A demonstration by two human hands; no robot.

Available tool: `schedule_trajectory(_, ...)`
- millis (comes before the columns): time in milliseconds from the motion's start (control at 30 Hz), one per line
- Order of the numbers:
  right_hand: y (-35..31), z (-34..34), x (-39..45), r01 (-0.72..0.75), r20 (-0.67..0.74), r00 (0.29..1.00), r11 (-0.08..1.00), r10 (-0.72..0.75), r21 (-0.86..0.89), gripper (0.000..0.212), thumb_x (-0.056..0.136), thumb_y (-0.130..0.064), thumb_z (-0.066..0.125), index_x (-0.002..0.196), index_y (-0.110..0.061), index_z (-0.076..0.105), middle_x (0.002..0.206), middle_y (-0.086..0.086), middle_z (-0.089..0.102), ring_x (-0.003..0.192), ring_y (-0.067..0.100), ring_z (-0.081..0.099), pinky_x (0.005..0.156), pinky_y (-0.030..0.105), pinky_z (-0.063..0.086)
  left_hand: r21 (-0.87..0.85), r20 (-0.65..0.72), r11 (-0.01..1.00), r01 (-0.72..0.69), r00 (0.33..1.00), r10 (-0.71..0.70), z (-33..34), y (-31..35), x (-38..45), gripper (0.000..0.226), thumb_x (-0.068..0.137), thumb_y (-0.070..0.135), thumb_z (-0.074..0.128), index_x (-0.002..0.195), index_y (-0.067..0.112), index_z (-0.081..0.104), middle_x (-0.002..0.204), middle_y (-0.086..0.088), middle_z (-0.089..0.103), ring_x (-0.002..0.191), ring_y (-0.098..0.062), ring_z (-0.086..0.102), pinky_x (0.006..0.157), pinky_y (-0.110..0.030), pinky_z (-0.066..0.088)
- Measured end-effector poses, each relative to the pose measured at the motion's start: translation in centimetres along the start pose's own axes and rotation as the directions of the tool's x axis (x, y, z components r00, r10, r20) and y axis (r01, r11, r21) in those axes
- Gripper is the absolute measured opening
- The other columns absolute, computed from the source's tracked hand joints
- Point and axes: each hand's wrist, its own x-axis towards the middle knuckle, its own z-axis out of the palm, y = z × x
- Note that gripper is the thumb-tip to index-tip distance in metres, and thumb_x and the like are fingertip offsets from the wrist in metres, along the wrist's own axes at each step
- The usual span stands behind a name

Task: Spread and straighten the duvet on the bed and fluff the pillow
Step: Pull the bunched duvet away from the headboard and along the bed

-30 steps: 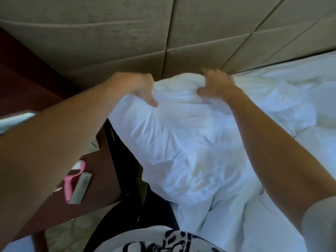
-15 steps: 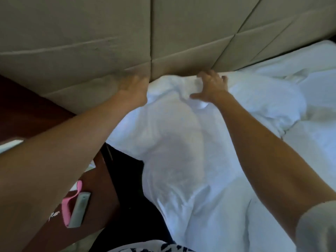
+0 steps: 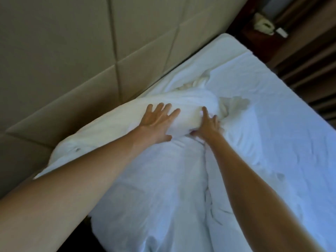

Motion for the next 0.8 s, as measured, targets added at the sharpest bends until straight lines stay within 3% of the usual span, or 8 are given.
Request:
schedule_trajectory(100, 2.9, 0.1, 2.3, -0.021, 0.094, 0.995, 0.991, 0.033, -0.13, 0.133, 0.053, -0.074, 0.076, 0.154, -0.035, -0.002, 0.158, 0.019, 0.014, 0.145, 0.037, 0.016, 0.111, 0.054, 0.019, 0.102, 0.101, 0.99, -0.097, 0.991, 0.086, 1.1, 4.2, 5.5, 0.103, 0.082, 0.05, 0.066, 0.155, 0.027, -0.004, 0.162, -0.009, -0.004, 0.149, -0.034, -0.002, 0.118, -0.057, 0.005)
schedule_trajectory(167, 4.3, 0.0, 3.4, 0.035, 0.144, 0.989, 0.98, -0.007, -0.197, 0.133, 0.053, -0.068, 0.078, 0.154, -0.031, -0.001, 0.158, 0.016, 0.017, 0.146, 0.035, 0.017, 0.112, 0.053, 0.02, 0.191, 0.156, 0.97, -0.153, 0.98, 0.124, 1.7, 6.7, 8.6, 0.096, 0.087, 0.046, 0.061, 0.155, 0.024, -0.002, 0.162, -0.011, -0.002, 0.149, -0.035, -0.001, 0.118, -0.058, 0.004)
schedule_trajectory(300, 8.2, -0.1, 5.3, 0.114, 0.079, 0.992, 0.964, -0.098, -0.241, 0.069, 0.083, -0.025, 0.066, 0.145, -0.023, 0.034, 0.139, 0.011, 0.045, 0.129, 0.033, 0.043, 0.102, 0.047, 0.038, 0.284, 0.084, 0.944, -0.169, 0.985, 0.151, 3.0, 8.4, 12.5, 0.055, 0.091, 0.014, 0.054, 0.142, 0.017, 0.034, 0.136, -0.008, 0.042, 0.125, -0.034, 0.042, 0.101, -0.047, 0.034)
schedule_trajectory(367, 10.8, -0.8, 6.6, 0.046, 0.029, 0.999, 0.995, -0.043, -0.094, 0.04, 0.092, -0.016, 0.051, 0.132, -0.018, 0.052, 0.132, 0.014, 0.053, 0.123, 0.034, 0.049, 0.101, 0.044, 0.041, 0.243, 0.09, 0.959, -0.145, 0.988, 0.126, 2.3, 6.8, 13.7, 0.051, 0.091, 0.013, 0.056, 0.139, 0.018, 0.036, 0.129, -0.006, 0.047, 0.113, -0.03, 0.053, 0.087, -0.04, 0.04)
schedule_trajectory(467, 15.1, -2.4, 7.9, -0.125, -0.053, 0.99, 0.988, 0.13, 0.085, 0.038, 0.09, -0.017, 0.048, 0.125, -0.025, 0.061, 0.133, 0.011, 0.057, 0.125, 0.032, 0.051, 0.106, 0.041, 0.037, 0.098, 0.08, 0.993, -0.062, 0.995, 0.054, -0.2, 3.5, 15.8, 0.052, 0.095, 0.031, 0.053, 0.141, 0.021, 0.031, 0.129, -0.01, 0.048, 0.11, -0.033, 0.056, 0.081, -0.038, 0.038)
schedule_trajectory(600, 18.9, -5.1, 8.4, -0.224, -0.214, 0.94, 0.953, 0.267, 0.205, 0.032, 0.08, -0.009, 0.052, 0.103, -0.016, 0.073, 0.11, 0.017, 0.069, 0.108, 0.036, 0.062, 0.092, 0.041, 0.052, -0.189, 0.032, 0.982, -0.002, 0.999, 0.009, -4.8, -1.1, 18.3, 0.022, 0.086, 0.021, 0.063, 0.097, 0.017, 0.045, 0.092, -0.014, 0.059, 0.086, -0.034, 0.06, 0.066, -0.039, 0.041)
schedule_trajectory(733, 22.5, -6.1, 7.7, -0.297, -0.358, 0.87, 0.939, 0.34, 0.171, 0.026, 0.083, -0.008, 0.053, 0.101, -0.011, 0.071, 0.109, 0.016, 0.065, 0.106, 0.036, 0.055, 0.089, 0.042, 0.047, -0.531, -0.144, 0.8, 0.28, 0.9, -0.411, -5.1, -4.6, 20.4, 0.011, 0.084, 0.0, 0.057, 0.089, 0.008, 0.052, 0.09, -0.017, 0.055, 0.088, -0.027, 0.056, 0.063, -0.033, 0.037)
schedule_trajectory(800, 23.0, -5.9, 7.3, -0.333, -0.347, 0.868, 0.935, 0.355, 0.124, 0.022, 0.088, -0.01, 0.054, 0.107, -0.011, 0.066, 0.112, 0.014, 0.058, 0.109, 0.036, 0.048, 0.089, 0.045, 0.039, -0.424, -0.133, 0.787, 0.448, 0.829, -0.544, -3.9, -3.8, 20.8, 0.019, 0.086, 0.004, 0.056, 0.105, 0.007, 0.053, 0.113, -0.02, 0.055, 0.108, -0.037, 0.054, 0.082, -0.041, 0.043)
